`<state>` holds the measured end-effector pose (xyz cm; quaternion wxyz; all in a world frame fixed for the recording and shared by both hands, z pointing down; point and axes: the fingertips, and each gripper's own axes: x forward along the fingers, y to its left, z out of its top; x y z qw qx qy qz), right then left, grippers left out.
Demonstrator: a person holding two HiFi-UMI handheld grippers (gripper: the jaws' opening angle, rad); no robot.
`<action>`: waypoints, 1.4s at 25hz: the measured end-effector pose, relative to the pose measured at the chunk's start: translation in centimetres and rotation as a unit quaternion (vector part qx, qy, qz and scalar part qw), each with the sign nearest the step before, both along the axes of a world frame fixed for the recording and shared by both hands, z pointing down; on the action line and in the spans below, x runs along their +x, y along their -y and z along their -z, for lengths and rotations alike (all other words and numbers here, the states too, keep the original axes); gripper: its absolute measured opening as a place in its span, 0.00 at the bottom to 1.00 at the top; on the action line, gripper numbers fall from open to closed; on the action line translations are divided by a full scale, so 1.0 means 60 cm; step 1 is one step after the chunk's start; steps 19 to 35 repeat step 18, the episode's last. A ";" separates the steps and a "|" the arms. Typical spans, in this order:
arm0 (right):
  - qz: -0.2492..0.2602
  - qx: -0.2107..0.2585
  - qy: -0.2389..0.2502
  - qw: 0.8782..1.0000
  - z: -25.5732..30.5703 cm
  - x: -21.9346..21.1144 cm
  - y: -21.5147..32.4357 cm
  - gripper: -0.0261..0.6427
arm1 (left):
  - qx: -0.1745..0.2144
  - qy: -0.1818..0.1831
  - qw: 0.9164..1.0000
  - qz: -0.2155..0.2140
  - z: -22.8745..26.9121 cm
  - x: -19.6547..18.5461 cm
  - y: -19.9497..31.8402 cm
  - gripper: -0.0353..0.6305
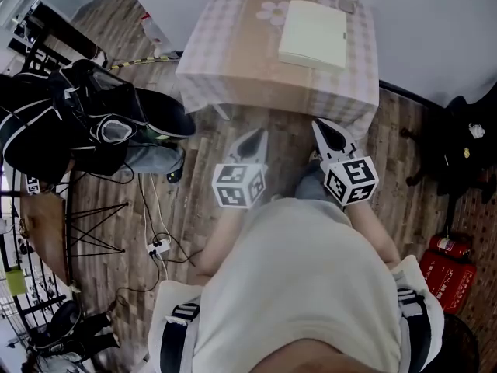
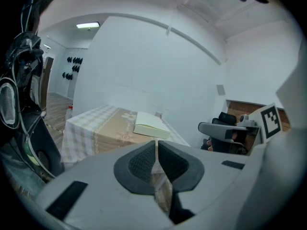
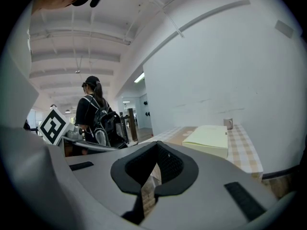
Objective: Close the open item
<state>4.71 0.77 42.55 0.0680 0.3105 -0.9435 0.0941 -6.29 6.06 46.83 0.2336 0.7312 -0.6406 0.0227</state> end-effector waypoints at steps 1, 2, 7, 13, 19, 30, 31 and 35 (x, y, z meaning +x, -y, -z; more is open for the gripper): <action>0.001 0.001 0.001 1.000 0.001 0.000 0.000 0.04 | -0.001 0.000 1.000 0.000 -0.001 0.000 0.000 0.08; 0.001 0.002 0.002 1.000 0.002 0.000 0.000 0.04 | -0.001 -0.001 1.000 0.000 -0.002 0.000 0.000 0.08; 0.007 0.008 0.005 1.000 0.008 -0.001 -0.002 0.04 | 0.000 0.000 1.000 0.001 -0.002 0.002 0.000 0.08; 0.015 0.011 0.009 1.000 0.017 -0.009 -0.008 0.04 | 0.002 0.000 1.000 0.002 0.001 -0.002 -0.004 0.08; 0.021 0.009 0.010 1.000 0.018 -0.012 -0.010 0.04 | 0.004 -0.002 1.000 0.003 0.001 -0.003 -0.006 0.08; 0.021 0.009 0.010 1.000 0.018 -0.012 -0.010 0.04 | 0.004 -0.002 1.000 0.003 0.001 -0.003 -0.006 0.08; 0.021 0.009 0.010 1.000 0.018 -0.012 -0.010 0.04 | 0.004 -0.002 1.000 0.003 0.001 -0.003 -0.006 0.08; 0.021 0.009 0.010 1.000 0.018 -0.012 -0.010 0.04 | 0.004 -0.002 1.000 0.003 0.001 -0.003 -0.006 0.08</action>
